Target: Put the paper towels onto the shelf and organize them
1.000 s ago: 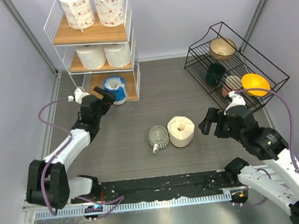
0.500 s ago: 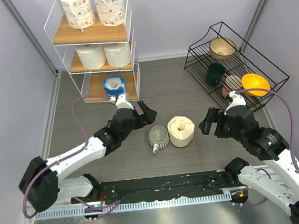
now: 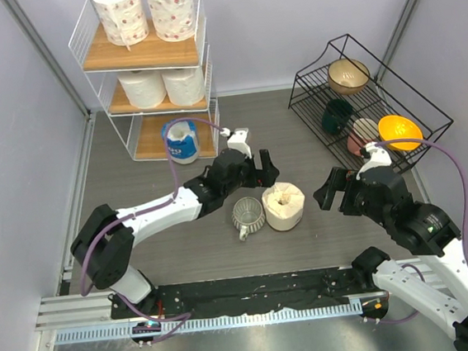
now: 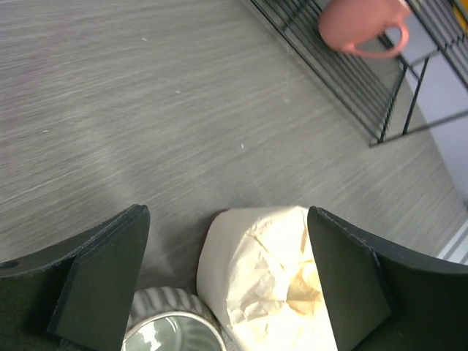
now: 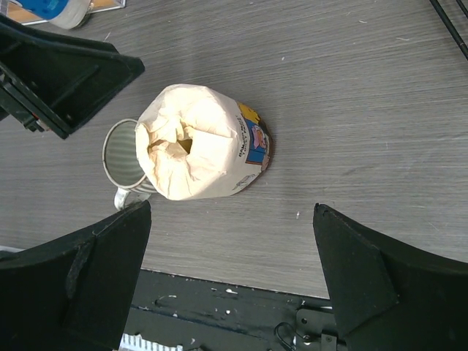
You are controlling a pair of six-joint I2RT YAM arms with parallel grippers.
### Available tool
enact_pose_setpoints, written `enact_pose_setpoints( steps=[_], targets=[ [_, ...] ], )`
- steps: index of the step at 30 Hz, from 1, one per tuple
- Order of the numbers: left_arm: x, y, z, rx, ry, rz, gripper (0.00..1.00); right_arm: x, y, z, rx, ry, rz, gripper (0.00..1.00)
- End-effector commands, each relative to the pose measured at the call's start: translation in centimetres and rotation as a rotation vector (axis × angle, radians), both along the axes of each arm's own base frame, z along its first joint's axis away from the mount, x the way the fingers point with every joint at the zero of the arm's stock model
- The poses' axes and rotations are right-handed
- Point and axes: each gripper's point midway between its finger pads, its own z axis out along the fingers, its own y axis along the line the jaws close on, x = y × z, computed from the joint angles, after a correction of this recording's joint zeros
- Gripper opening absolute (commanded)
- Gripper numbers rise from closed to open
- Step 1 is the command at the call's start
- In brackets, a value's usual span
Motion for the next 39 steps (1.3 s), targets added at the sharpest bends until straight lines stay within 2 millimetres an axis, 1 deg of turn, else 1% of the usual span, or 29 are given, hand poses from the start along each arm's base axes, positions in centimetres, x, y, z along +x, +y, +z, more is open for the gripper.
enact_pose_setpoints(
  steps=[1, 6, 7, 10, 17, 18, 19, 21, 23, 25, 26, 27, 29, 30, 32, 33, 35, 37, 38, 39],
  targets=[
    [-1.8, -1.4, 0.6, 0.050, -0.052, -0.149, 0.91, 0.3, -0.2, 1.7, 0.019, -0.046, -0.020, 0.98],
    [-3.6, -1.1, -1.3, 0.101, -0.027, -0.221, 0.88, 0.4, -0.3, 1.4, 0.006, -0.040, -0.021, 0.98],
    [-4.4, -1.4, -1.4, 0.099, -0.018, -0.266, 0.87, 0.4, -0.2, 1.4, 0.007, -0.040, -0.019, 0.98],
    [-5.3, -1.7, -1.9, 0.112, -0.010, -0.313, 0.86, 0.4, -0.2, 1.2, 0.003, -0.037, -0.020, 0.98],
    [-6.2, -2.2, -3.5, 0.176, 0.007, -0.371, 0.81, 0.4, -0.2, 1.3, 0.008, -0.039, -0.018, 0.98],
    [-6.3, -2.3, -4.1, 0.193, 0.012, -0.377, 0.80, 0.4, -0.2, 1.2, 0.007, -0.038, -0.020, 0.98],
    [-6.2, -2.8, -3.8, 0.196, 0.002, -0.383, 0.79, 0.4, -0.2, 1.1, 0.005, -0.035, -0.018, 0.98],
    [-6.2, -2.7, -4.6, 0.249, 0.002, -0.377, 0.77, 0.3, -0.2, 1.1, 0.007, -0.034, -0.018, 0.98],
    [-6.0, -3.2, -5.1, 0.274, -0.002, -0.375, 0.75, 0.3, -0.2, 1.2, 0.011, -0.036, -0.017, 0.98],
    [-5.8, -3.5, -5.8, 0.293, 0.006, -0.370, 0.71, 0.3, -0.2, 1.3, 0.011, -0.038, -0.020, 0.98],
    [-5.6, -3.7, -5.6, 0.291, 0.002, -0.368, 0.69, 0.3, -0.2, 1.3, 0.010, -0.038, -0.018, 0.98],
    [-5.6, -3.9, -5.6, 0.288, 0.005, -0.367, 0.64, 0.3, -0.3, 1.4, 0.011, -0.040, -0.020, 0.98],
    [-5.5, -4.2, -5.5, 0.283, 0.007, -0.366, 0.58, 0.2, -0.3, 1.4, 0.009, -0.039, -0.019, 0.98],
    [-5.4, -4.3, -5.5, 0.279, 0.008, -0.366, 0.53, 0.2, -0.3, 1.4, 0.010, -0.040, -0.019, 0.98],
    [-5.5, -4.5, -5.0, 0.265, 0.005, -0.368, 0.49, 0.2, -0.3, 1.4, 0.011, -0.040, -0.020, 0.98],
    [-5.4, -4.6, -4.6, 0.259, -0.002, -0.366, 0.44, 0.2, -0.3, 1.4, 0.011, -0.040, -0.020, 0.98],
    [-5.1, -4.7, -3.8, 0.242, -0.018, -0.354, 0.41, 0.2, -0.3, 1.4, 0.012, -0.041, -0.018, 0.98],
    [-4.1, -4.5, -2.6, 0.231, -0.052, -0.305, 0.40, 0.2, -0.2, 1.4, 0.014, -0.040, -0.020, 0.98],
    [-3.6, -4.4, -2.3, 0.226, -0.058, -0.282, 0.40, 0.2, -0.2, 1.5, 0.016, -0.039, -0.018, 0.98],
    [-2.9, -4.6, -1.2, 0.192, -0.078, -0.258, 0.39, 0.2, -0.2, 1.5, 0.017, -0.040, -0.018, 0.98]
  ],
)
